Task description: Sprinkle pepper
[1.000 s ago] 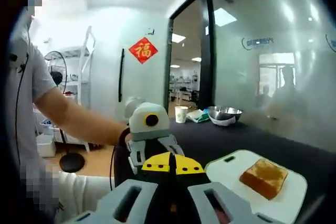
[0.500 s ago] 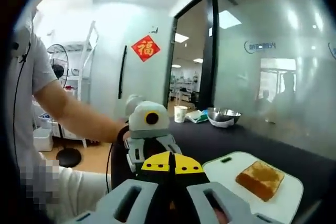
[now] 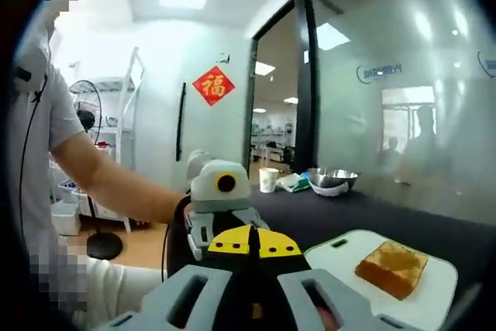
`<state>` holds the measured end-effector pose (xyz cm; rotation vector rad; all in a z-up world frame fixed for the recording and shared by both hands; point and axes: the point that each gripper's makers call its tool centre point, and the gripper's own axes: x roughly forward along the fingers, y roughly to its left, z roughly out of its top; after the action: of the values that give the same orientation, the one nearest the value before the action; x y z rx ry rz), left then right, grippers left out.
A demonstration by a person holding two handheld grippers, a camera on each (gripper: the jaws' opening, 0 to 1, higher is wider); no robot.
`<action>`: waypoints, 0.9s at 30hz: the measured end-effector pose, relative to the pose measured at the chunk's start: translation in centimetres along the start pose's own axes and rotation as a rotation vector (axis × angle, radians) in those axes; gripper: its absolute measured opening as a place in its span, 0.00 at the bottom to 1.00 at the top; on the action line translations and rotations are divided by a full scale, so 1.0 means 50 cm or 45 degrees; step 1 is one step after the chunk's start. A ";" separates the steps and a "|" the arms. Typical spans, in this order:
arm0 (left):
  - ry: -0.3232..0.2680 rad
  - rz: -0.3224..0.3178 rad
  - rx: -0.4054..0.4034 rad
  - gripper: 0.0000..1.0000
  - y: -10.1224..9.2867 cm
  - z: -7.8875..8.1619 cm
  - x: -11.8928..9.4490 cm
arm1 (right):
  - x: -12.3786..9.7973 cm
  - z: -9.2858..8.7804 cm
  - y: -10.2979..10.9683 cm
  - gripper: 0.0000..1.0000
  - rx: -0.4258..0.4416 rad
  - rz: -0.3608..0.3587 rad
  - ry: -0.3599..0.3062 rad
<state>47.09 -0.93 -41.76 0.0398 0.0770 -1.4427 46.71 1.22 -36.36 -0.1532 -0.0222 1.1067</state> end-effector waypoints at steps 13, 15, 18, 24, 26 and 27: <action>-0.083 0.935 -0.017 0.25 0.177 0.011 -0.260 | -0.005 -0.001 0.014 0.00 0.003 0.003 -0.024; -0.140 1.095 -0.034 0.26 0.198 0.009 -0.291 | -0.004 -0.002 0.014 0.00 -0.014 -0.008 -0.026; -0.081 1.161 0.058 0.26 0.197 -0.003 -0.292 | -0.003 -0.004 0.011 0.00 -0.006 -0.005 -0.027; 0.000 1.115 0.147 0.27 0.188 -0.030 -0.263 | -0.013 0.013 -0.008 0.00 0.017 -0.088 -0.103; -0.002 1.100 0.122 0.27 0.189 -0.036 -0.267 | -0.032 0.043 -0.023 0.00 0.104 -0.105 -0.223; 0.002 1.107 0.114 0.27 0.190 -0.040 -0.273 | -0.044 0.053 -0.038 0.00 0.130 -0.122 -0.263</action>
<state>54.73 13.92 -42.88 0.1303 -0.0076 -0.5761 47.16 -1.28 -33.37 0.0539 -0.1556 1.0216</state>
